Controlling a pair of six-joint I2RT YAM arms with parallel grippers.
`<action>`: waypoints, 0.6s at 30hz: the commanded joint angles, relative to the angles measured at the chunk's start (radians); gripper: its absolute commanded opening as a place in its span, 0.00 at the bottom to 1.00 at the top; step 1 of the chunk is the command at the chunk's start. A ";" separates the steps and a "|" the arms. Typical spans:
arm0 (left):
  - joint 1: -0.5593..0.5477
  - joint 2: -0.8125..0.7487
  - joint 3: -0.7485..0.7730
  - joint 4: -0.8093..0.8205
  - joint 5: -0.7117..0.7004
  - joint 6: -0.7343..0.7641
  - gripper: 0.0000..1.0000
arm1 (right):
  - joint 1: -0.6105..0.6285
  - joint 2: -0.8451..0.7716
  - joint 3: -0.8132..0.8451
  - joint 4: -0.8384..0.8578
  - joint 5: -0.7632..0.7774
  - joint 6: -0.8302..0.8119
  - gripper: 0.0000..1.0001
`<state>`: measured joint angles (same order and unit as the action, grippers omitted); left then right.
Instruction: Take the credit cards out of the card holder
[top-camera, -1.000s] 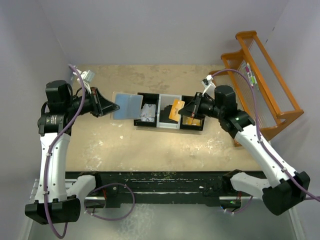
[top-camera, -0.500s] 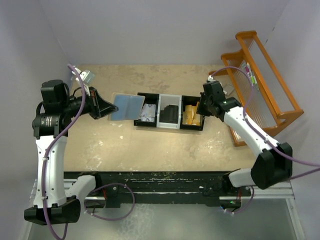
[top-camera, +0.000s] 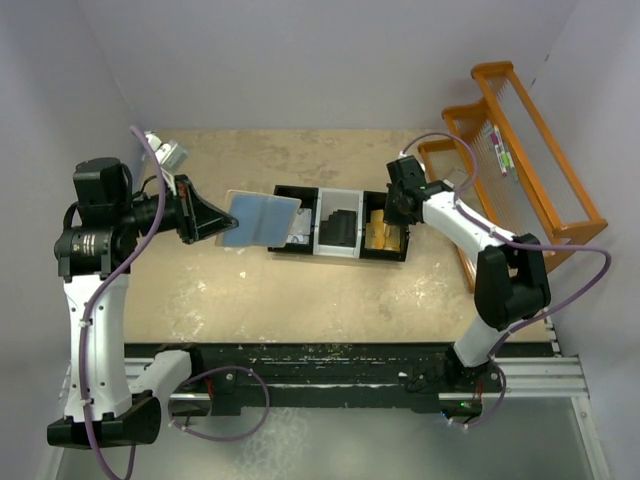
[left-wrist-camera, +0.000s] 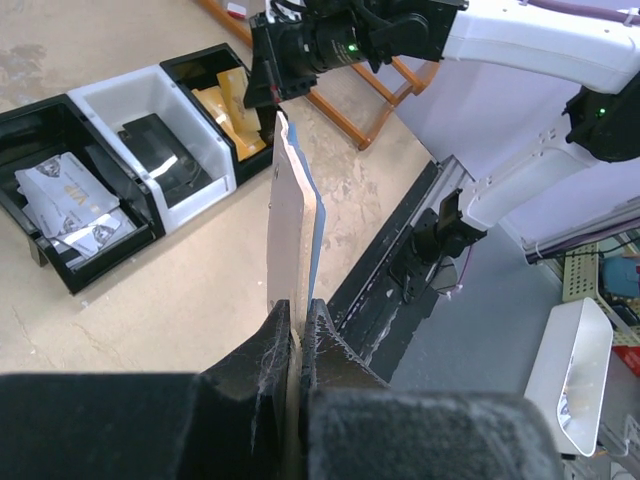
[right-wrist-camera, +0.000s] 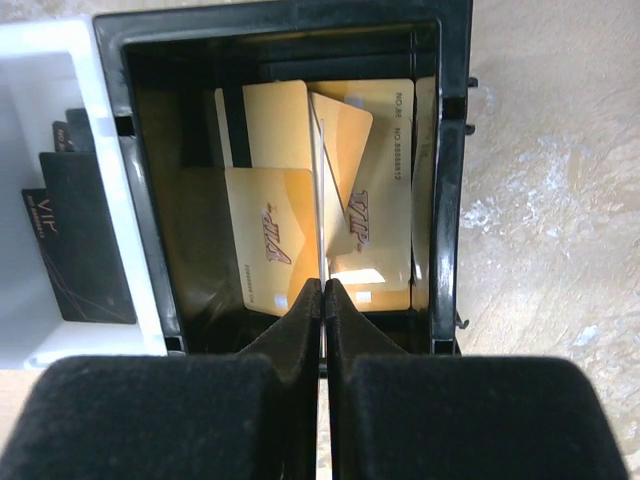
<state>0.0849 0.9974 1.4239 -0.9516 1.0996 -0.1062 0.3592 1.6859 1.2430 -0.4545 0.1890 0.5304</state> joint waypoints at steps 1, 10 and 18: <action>0.004 -0.001 0.051 -0.002 0.073 0.029 0.00 | -0.005 -0.018 0.047 0.021 0.004 -0.007 0.00; 0.004 0.002 0.096 0.003 0.128 -0.009 0.00 | -0.005 -0.113 0.093 -0.047 0.036 0.016 0.46; 0.004 0.000 0.127 0.016 0.150 -0.036 0.00 | -0.004 -0.267 0.104 -0.033 0.016 0.020 0.68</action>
<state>0.0849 1.0046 1.5040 -0.9668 1.2007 -0.1211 0.3588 1.5074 1.2945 -0.4892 0.2073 0.5430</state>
